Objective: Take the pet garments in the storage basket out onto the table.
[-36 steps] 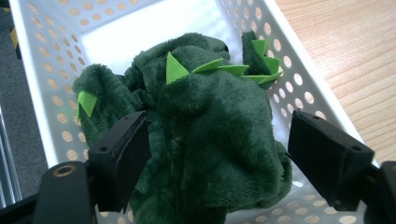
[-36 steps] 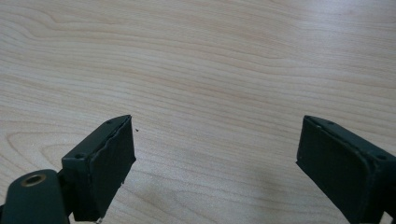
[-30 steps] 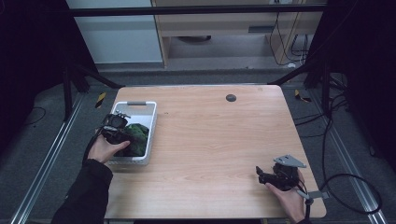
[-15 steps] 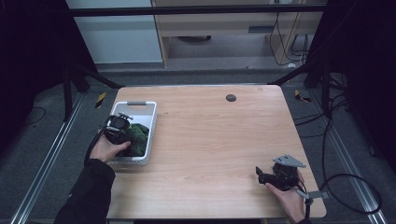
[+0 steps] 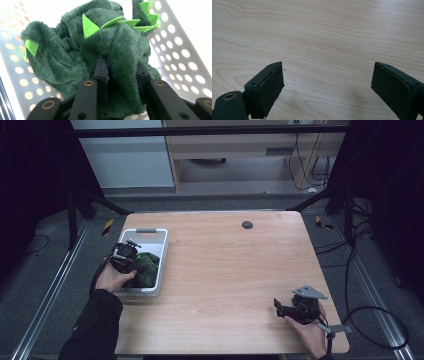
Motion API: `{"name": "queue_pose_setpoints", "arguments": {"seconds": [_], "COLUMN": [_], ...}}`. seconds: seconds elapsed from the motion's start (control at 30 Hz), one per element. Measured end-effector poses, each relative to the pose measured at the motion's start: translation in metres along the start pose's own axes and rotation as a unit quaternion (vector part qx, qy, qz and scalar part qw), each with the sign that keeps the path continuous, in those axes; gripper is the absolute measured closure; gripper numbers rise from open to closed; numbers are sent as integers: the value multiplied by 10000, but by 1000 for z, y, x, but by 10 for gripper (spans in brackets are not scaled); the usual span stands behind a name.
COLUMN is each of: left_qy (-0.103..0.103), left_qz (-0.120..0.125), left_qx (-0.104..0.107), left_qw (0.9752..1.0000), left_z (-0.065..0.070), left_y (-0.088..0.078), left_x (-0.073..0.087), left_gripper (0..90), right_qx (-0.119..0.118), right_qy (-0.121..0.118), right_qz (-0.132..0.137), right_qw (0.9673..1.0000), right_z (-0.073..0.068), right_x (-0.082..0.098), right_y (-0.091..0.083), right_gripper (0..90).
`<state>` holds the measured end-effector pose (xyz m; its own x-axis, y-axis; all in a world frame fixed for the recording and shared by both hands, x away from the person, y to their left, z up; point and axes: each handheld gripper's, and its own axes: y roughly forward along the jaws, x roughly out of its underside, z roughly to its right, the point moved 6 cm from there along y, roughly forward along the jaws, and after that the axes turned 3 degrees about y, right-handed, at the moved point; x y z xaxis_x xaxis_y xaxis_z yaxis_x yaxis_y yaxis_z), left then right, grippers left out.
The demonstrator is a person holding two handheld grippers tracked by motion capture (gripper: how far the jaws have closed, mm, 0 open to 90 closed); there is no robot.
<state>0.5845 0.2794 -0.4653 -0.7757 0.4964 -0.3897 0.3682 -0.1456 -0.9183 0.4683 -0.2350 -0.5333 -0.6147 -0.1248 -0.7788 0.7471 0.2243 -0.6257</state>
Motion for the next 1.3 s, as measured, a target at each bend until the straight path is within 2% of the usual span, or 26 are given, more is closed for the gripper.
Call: {"name": "queue_pose_setpoints", "arguments": {"seconds": [0.07, 0.23, 0.53, 0.87, 1.1, 1.3], "left_qy": [83, 131, 121, 253, 464, 554], "left_qz": [23, 39, 212, 459, 582, 723], "left_qx": [-27, -23, 10, -29, -41, -45], "left_qw": [10000, 9999, 9997, 9986, 9972, 9958], "left_z": [0, 0, -2, -2, 3, 6], "left_y": [-3, -10, -26, -51, -73, -90], "left_x": [-1, -1, -3, -7, -11, -15], "left_gripper": [738, 760, 772, 772, 773, 773], "right_qx": [-1, -5, 8, 1, -7, -1], "right_qy": [-6, 0, -1, -19, -19, -36], "right_qz": [-4, -8, -11, -10, -8, 1], "right_qw": [10000, 10000, 10000, 10000, 10000, 10000], "right_z": [0, 0, 0, 1, 0, 1], "right_x": [0, 0, 0, 0, 0, 0], "right_y": [0, 0, 0, 0, 0, 0], "right_gripper": [108, 108, 108, 108, 107, 107]}}
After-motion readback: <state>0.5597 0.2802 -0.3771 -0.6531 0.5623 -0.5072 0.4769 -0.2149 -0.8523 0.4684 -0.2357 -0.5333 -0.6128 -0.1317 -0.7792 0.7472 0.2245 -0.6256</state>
